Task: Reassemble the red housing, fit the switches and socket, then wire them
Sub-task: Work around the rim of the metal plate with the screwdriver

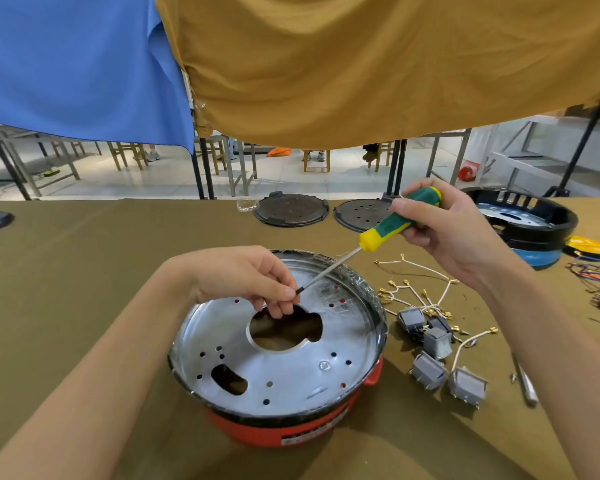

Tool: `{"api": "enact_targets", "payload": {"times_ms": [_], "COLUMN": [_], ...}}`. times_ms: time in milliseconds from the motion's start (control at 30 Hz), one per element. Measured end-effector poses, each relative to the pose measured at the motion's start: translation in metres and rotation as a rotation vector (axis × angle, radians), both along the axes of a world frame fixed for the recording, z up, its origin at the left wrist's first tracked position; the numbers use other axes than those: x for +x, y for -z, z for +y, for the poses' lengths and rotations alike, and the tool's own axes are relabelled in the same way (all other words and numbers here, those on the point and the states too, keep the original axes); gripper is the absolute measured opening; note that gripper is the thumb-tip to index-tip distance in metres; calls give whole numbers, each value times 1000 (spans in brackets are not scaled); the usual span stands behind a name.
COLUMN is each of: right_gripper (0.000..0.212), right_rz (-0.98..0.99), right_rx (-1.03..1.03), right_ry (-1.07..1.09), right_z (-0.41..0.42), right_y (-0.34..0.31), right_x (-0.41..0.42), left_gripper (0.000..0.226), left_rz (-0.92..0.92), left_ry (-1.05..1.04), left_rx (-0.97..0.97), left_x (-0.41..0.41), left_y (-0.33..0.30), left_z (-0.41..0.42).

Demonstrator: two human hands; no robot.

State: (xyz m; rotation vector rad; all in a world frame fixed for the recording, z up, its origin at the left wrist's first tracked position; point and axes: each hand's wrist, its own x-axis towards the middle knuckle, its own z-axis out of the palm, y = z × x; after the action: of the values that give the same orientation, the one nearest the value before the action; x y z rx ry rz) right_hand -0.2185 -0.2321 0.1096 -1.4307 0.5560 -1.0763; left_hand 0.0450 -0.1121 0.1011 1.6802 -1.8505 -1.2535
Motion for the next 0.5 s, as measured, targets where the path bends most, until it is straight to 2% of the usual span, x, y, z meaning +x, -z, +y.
{"api": "enact_targets", "payload": {"times_ms": [233, 500], "right_gripper": [27, 35], "right_rz": [-42, -5], "right_rx": [-95, -296], "right_ry": [-23, -113], "right_z": [13, 35], "right_y": [-7, -25], "right_x": [8, 15], "left_gripper": [7, 6], "left_rz": [-11, -116], "left_ry": [227, 266], "left_rx": [23, -33], "left_x": [-27, -61], "left_y": [-1, 0], "left_z": [6, 14]}}
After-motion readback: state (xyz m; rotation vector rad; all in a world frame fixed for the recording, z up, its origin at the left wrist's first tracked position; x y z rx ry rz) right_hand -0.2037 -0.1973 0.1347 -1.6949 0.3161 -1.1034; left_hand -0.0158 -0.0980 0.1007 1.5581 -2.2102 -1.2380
